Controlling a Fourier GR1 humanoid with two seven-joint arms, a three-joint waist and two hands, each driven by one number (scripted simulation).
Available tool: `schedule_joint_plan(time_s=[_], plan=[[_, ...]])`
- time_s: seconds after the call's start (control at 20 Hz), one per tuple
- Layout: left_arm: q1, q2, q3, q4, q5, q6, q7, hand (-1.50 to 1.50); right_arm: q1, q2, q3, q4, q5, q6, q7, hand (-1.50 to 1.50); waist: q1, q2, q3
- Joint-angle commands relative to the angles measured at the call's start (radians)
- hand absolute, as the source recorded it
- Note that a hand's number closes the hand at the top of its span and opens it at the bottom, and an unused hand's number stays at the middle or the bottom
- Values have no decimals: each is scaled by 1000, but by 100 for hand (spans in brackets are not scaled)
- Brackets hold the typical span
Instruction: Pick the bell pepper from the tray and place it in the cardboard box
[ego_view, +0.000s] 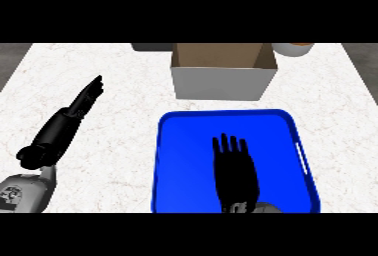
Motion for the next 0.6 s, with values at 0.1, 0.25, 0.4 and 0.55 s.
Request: schedule_joint_plan(time_s=[0.1, 0.25, 0.4, 0.55], plan=[[-18, -35, 1, -51, -22, -4, 79, 0, 32, 57, 6, 106, 107, -43, 54, -150, 1, 0, 0], [-10, -50, 29, -2, -43, -20, 30, 0, 40, 31, -75, 74, 97, -11, -13, -150, -1, 0, 0], [-48, -86, 27, 58, -84, -17, -11, 0, 56, 62, -83, 131, 104, -41, -70, -150, -1, 1, 0], [-40, -45, 77, 21, -33, -85, 9, 0, 84, -10, -39, 133, 140, -94, -191, 150, -1, 1, 0]])
